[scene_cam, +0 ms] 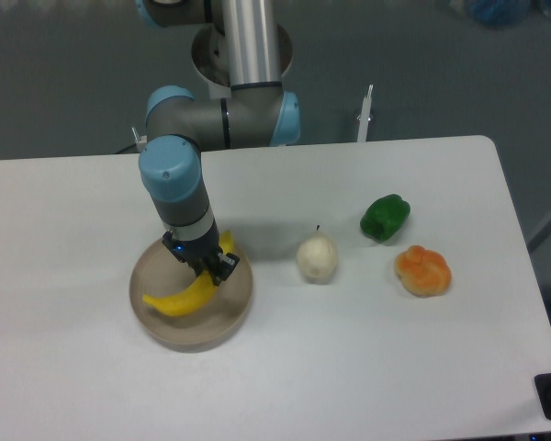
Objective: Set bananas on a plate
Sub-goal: 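Open the gripper to release the banana on the plate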
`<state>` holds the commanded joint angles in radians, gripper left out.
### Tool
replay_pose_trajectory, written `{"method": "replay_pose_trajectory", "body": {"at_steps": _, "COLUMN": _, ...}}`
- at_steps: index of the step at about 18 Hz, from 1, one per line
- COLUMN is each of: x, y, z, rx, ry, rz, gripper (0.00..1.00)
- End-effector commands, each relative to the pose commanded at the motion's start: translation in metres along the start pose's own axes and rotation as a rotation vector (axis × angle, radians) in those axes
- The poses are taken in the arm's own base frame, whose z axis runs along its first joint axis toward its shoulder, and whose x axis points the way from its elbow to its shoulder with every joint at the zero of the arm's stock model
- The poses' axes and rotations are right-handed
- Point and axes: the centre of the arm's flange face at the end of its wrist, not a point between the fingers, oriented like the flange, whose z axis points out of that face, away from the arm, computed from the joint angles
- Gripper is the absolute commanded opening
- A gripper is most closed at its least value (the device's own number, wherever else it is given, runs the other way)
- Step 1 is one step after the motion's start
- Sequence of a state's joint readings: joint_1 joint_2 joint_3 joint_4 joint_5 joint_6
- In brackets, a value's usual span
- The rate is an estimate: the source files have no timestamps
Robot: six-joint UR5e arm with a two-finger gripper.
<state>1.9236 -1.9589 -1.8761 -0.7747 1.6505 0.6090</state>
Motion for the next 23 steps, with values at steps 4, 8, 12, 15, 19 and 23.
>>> {"method": "replay_pose_trajectory", "body": {"at_steps": 4, "x": 0.001, "y": 0.000, "z": 0.007, "rx": -0.011, "ry": 0.006, "rz": 0.010, "gripper": 0.33}}
{"method": "replay_pose_trajectory", "body": {"at_steps": 8, "x": 0.000, "y": -0.001, "z": 0.006, "rx": -0.011, "ry": 0.004, "rz": 0.007, "gripper": 0.36}}
{"method": "replay_pose_trajectory", "body": {"at_steps": 12, "x": -0.001, "y": -0.001, "z": 0.005, "rx": -0.008, "ry": 0.002, "rz": 0.007, "gripper": 0.59}}
{"method": "replay_pose_trajectory", "body": {"at_steps": 15, "x": -0.004, "y": -0.005, "z": -0.001, "rx": 0.004, "ry": -0.007, "rz": 0.006, "gripper": 0.79}}
{"method": "replay_pose_trajectory", "body": {"at_steps": 19, "x": -0.035, "y": -0.005, "z": -0.024, "rx": 0.042, "ry": -0.038, "rz": -0.035, "gripper": 1.00}}
{"method": "replay_pose_trajectory", "body": {"at_steps": 23, "x": -0.075, "y": -0.009, "z": -0.047, "rx": 0.069, "ry": -0.104, "rz": -0.040, "gripper": 1.00}}
